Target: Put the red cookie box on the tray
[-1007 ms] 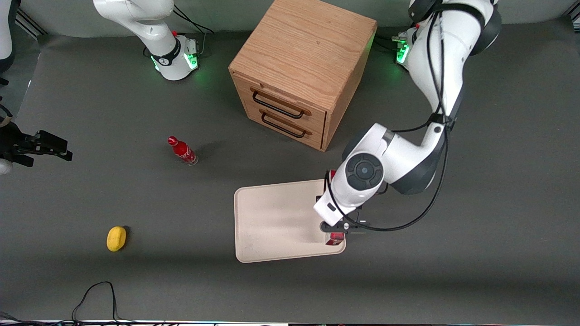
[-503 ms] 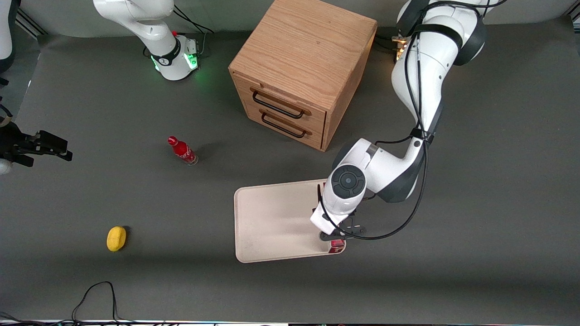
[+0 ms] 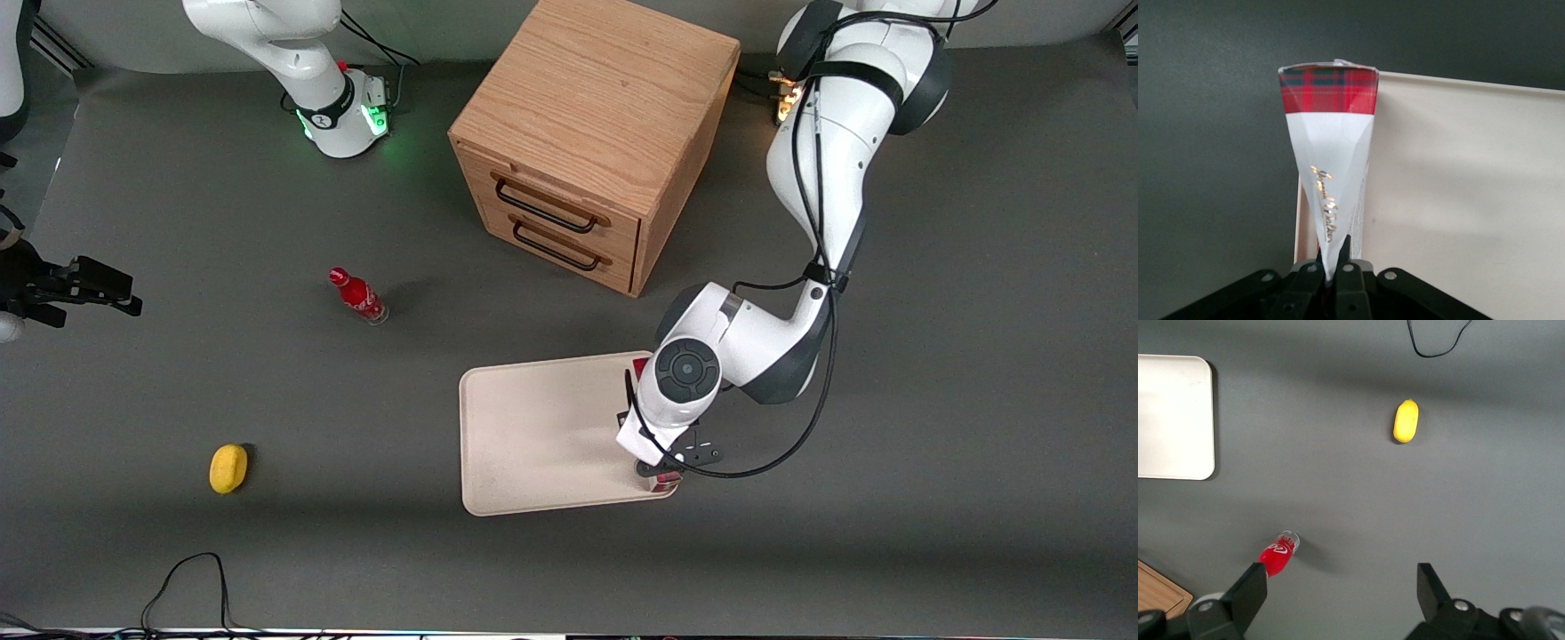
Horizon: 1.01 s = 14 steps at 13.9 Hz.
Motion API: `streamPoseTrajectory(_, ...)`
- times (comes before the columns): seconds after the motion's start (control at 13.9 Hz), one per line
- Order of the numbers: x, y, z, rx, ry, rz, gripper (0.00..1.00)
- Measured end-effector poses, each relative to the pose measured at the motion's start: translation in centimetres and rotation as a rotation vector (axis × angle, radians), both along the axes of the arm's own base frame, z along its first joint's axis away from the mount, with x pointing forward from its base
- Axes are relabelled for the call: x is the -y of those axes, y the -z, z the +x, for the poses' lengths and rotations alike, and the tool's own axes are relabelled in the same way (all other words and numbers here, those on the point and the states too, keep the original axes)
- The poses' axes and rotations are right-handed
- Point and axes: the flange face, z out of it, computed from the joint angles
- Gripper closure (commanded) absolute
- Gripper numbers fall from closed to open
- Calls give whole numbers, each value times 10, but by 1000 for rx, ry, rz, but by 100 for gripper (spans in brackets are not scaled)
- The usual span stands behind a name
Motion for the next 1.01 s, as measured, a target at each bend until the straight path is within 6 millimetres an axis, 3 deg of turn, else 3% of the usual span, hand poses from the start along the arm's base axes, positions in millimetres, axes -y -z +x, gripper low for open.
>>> streamPoseTrajectory(0.22,1,0,-1,-12,-11,-15,100)
streamPoseTrajectory(0.29,1,0,-1,-14,-13,-17,70)
streamPoseTrajectory(0.36,1,0,-1,-15,-14,-18,3)
streamPoseTrajectory(0.79,1,0,-1,-16,-13,-17,0)
streamPoseTrajectory(1.01,-9,-15,1,-27,0,4,0)
